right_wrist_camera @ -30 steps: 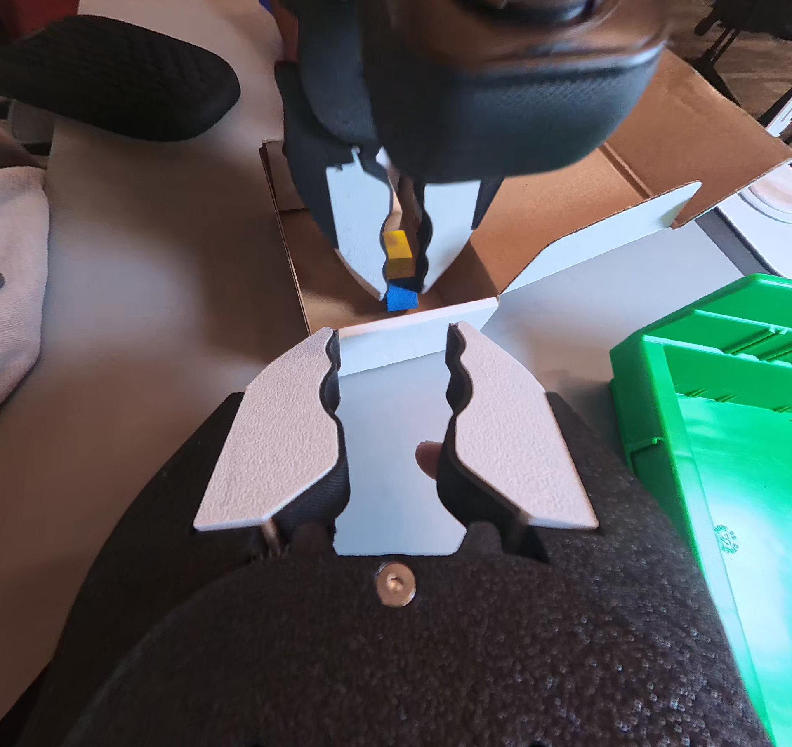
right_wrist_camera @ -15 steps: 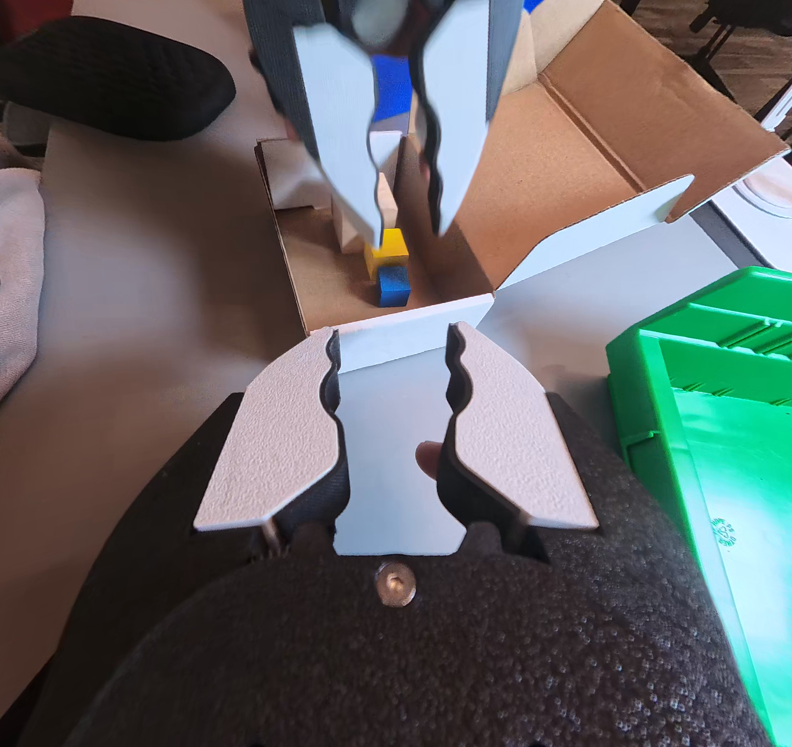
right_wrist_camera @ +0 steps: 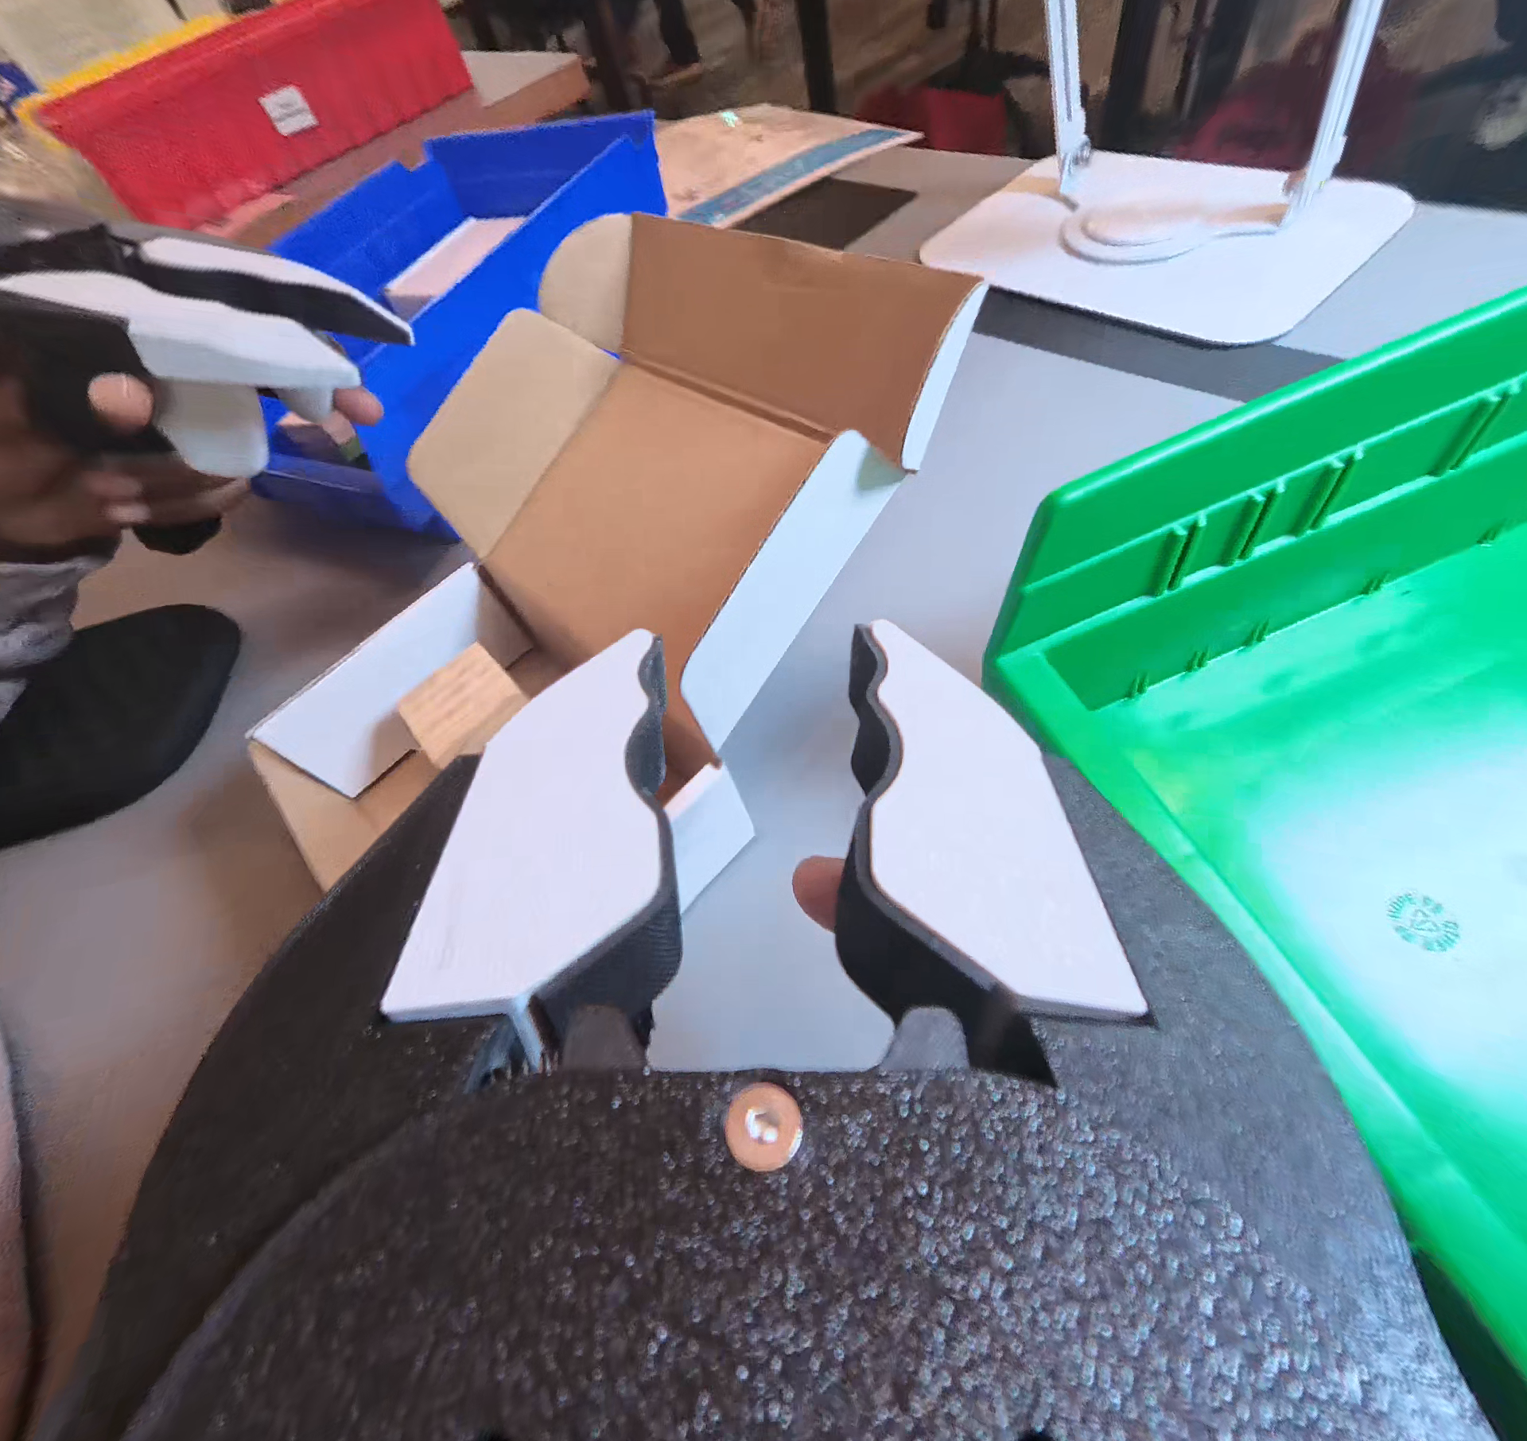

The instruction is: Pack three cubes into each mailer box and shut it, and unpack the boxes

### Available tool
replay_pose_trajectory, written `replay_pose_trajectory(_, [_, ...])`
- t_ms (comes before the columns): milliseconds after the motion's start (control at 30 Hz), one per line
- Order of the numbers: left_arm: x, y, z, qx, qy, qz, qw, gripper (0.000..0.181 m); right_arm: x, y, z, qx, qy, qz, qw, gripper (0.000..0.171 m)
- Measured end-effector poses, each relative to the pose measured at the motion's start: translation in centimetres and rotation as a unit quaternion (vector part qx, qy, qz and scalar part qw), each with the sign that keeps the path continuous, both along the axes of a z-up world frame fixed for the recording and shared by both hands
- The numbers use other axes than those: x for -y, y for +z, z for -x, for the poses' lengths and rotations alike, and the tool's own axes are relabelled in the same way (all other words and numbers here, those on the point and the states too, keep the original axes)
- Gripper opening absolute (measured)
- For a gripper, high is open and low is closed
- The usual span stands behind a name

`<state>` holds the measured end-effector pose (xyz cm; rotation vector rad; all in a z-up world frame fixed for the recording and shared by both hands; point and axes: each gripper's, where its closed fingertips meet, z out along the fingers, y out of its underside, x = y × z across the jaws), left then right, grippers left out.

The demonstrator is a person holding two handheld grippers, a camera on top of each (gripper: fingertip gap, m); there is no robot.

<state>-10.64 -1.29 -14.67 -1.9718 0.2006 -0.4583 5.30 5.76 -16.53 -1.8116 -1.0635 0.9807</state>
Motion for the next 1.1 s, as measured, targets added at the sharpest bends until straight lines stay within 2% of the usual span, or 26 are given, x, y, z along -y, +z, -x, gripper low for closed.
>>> replay_pose_trajectory(67, [-0.8,-0.4,-0.8,0.004,-0.010,0.011,1.000,0.036,-0.2,-0.2,1.0,0.018,0.000,0.022,1.000,0.040])
replay_pose_trajectory(200, [-1.4,-2.1,-1.7,-0.060,-0.018,0.040,0.997,0.033,-0.5,-0.7,1.7,0.048,-0.021,-0.012,0.999,0.011])
replay_pose_trajectory(267, [-1.1,-2.5,-2.0,-0.089,-0.021,0.033,0.995,0.017,-0.3,-0.6,1.6,0.050,-0.025,-0.042,0.998,0.010])
replay_pose_trajectory(367, [-0.3,-2.4,-2.6,-0.104,-0.028,0.016,0.994,0.016,1.0,0.0,1.3,0.039,-0.012,-0.098,0.994,0.010])
replay_pose_trajectory(567, [4.2,-1.6,-5.2,-0.145,-0.100,-0.088,0.980,0.016,5.1,0.3,-0.8,0.027,0.049,-0.237,0.970,0.011])
replay_pose_trajectory(700, [8.0,-3.3,-7.1,-0.187,-0.175,-0.115,0.960,0.012,9.1,-1.7,-2.4,0.037,0.137,-0.256,0.956,0.008])
replay_pose_trajectory(767, [9.2,-4.4,-7.4,-0.196,-0.201,-0.104,0.954,0.014,10.2,-3.1,-3.3,0.060,0.171,-0.239,0.954,0.013])
replay_pose_trajectory(867, [11.4,-5.1,-7.7,-0.164,-0.272,-0.058,0.947,0.031,12.1,-3.3,-4.8,0.057,0.239,-0.188,0.951,0.027])
replay_pose_trajectory(1000, [11.8,-2.1,-5.6,-0.165,-0.277,-0.105,0.941,0.040,10.9,-0.7,-6.6,0.052,0.242,-0.213,0.945,0.043])
replay_pose_trajectory(1100, [11.2,0.2,-5.6,-0.174,-0.293,-0.118,0.933,0.058,10.2,1.2,-6.2,0.068,0.255,-0.253,0.931,0.058])
